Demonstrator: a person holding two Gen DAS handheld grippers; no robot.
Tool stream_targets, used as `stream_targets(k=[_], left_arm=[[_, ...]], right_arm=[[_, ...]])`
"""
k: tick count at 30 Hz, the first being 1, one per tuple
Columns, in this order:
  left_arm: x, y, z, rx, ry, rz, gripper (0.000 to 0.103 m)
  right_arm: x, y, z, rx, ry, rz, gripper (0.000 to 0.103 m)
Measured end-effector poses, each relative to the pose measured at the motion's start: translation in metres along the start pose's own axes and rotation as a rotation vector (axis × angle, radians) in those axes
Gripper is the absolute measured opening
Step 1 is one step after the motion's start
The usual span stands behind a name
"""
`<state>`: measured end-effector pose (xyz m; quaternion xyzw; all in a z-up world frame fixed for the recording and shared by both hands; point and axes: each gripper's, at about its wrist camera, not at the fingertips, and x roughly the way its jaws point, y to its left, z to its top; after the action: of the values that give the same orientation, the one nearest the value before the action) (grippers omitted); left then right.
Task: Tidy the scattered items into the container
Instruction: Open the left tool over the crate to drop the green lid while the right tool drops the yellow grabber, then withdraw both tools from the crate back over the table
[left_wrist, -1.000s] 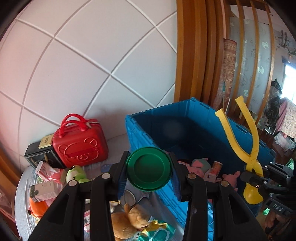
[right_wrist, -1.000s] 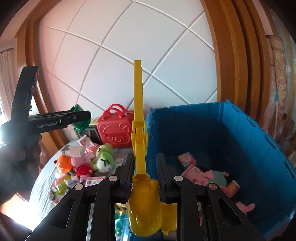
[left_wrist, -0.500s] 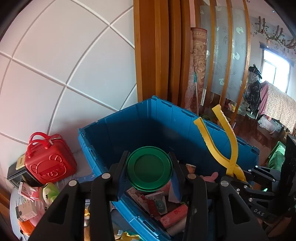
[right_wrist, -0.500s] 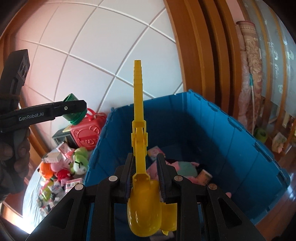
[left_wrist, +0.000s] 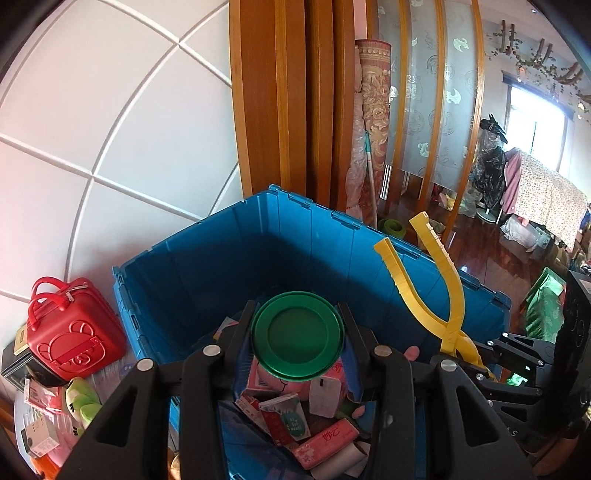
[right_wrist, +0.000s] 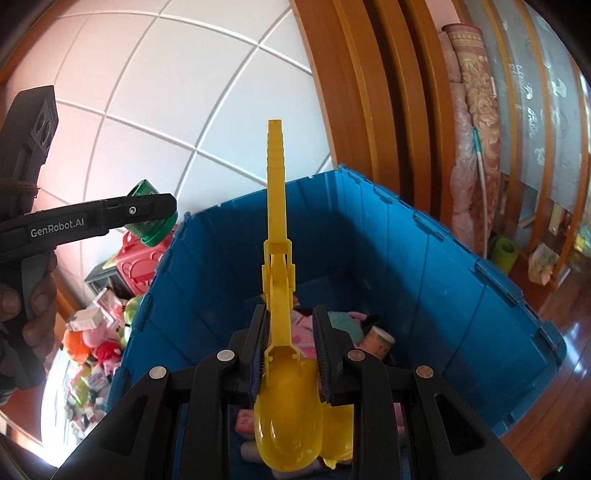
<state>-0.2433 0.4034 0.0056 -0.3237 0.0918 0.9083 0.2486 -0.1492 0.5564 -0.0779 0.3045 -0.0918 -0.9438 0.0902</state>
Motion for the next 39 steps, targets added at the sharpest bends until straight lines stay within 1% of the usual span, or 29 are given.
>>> stream_targets(k=[3, 4, 5, 6, 7, 8, 9, 13, 16, 25, 31, 39], left_arm=[[0.003, -0.001, 0.003, 0.001, -0.003, -0.006, 0.040], [0.003, -0.001, 0.004, 0.002, -0.004, -0.014, 0.040], [0.003, -0.001, 0.005, 0.002, -0.003, -0.026, 0.041], [0.003, 0.000, 0.006, 0.002, -0.002, -0.033, 0.061], [0.001, 0.000, 0.006, 0.001, -0.011, -0.032, 0.076], [-0.001, 0.000, 0.005, -0.001, -0.028, -0.022, 0.096], [-0.004, 0.001, 0.004, 0.002, -0.041, -0.007, 0.097], [-0.004, 0.007, 0.002, 0.002, -0.025, 0.017, 0.097], [-0.005, 0.019, -0.002, -0.020, -0.014, 0.029, 0.097], [-0.024, 0.058, -0.026, -0.087, -0.003, 0.075, 0.097], [-0.042, 0.089, -0.054, -0.136, 0.011, 0.115, 0.097], [-0.077, 0.141, -0.107, -0.234, 0.027, 0.184, 0.097]], right_arm=[[0.001, -0.003, 0.004, 0.001, -0.009, 0.002, 0.024], [0.000, -0.003, 0.005, 0.000, -0.018, 0.001, 0.026], [0.000, -0.004, 0.007, 0.001, -0.027, -0.004, 0.032], [0.001, -0.004, 0.008, 0.005, -0.032, -0.011, 0.069], [0.000, -0.005, 0.010, 0.013, -0.046, -0.017, 0.101], [0.000, -0.007, 0.010, 0.021, -0.061, -0.020, 0.100], [0.001, -0.007, 0.010, 0.024, -0.057, -0.017, 0.102], [0.007, -0.004, 0.011, 0.018, -0.052, -0.013, 0.102], [0.009, 0.002, 0.012, 0.015, -0.050, -0.005, 0.102], [0.008, 0.036, 0.022, -0.026, -0.061, 0.022, 0.102], [0.008, 0.064, 0.023, -0.061, -0.062, 0.060, 0.103], [0.014, 0.120, 0.021, -0.147, -0.033, 0.129, 0.103]])
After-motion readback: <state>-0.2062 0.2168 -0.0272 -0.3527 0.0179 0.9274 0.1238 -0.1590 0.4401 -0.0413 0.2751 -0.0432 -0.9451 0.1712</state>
